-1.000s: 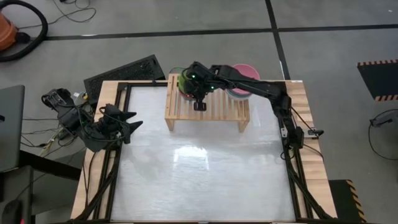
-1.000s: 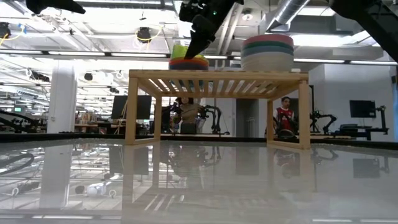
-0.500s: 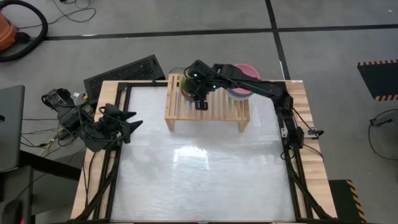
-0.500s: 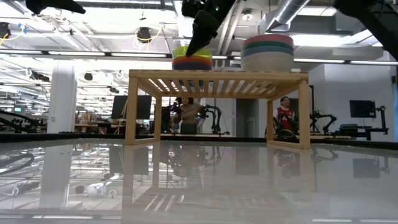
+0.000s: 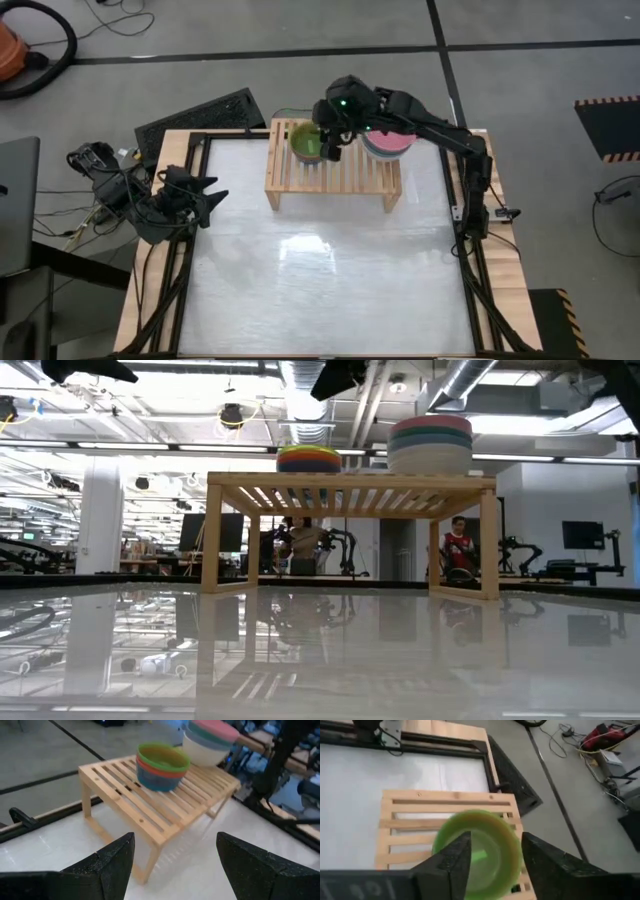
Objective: Place and stack bowls onto a shelf
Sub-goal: Return to Home Position
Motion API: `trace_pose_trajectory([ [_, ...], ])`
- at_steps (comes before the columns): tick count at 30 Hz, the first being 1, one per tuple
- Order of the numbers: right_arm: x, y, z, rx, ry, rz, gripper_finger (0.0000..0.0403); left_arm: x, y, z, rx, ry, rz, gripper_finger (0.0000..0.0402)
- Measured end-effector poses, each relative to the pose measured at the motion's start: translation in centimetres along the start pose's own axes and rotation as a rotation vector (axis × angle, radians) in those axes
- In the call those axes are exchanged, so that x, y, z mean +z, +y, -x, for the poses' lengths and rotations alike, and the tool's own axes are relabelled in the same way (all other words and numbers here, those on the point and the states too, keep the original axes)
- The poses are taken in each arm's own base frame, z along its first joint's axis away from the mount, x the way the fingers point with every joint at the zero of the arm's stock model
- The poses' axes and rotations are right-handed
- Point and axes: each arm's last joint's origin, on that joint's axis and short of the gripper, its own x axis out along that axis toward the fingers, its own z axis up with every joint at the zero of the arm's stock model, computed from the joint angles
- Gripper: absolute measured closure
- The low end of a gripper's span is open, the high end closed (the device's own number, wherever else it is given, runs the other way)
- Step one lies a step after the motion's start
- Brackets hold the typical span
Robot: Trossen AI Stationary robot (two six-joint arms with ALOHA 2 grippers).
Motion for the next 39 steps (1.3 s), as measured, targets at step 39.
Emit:
trace_pose_trajectory([
  [39, -19.2, 3.0, 31.1, 0.166, -0.614, -0.373, 0.0280, 5.0, 2.9, 2.3, -0.116, -0.247, 0.137, 0.0136],
])
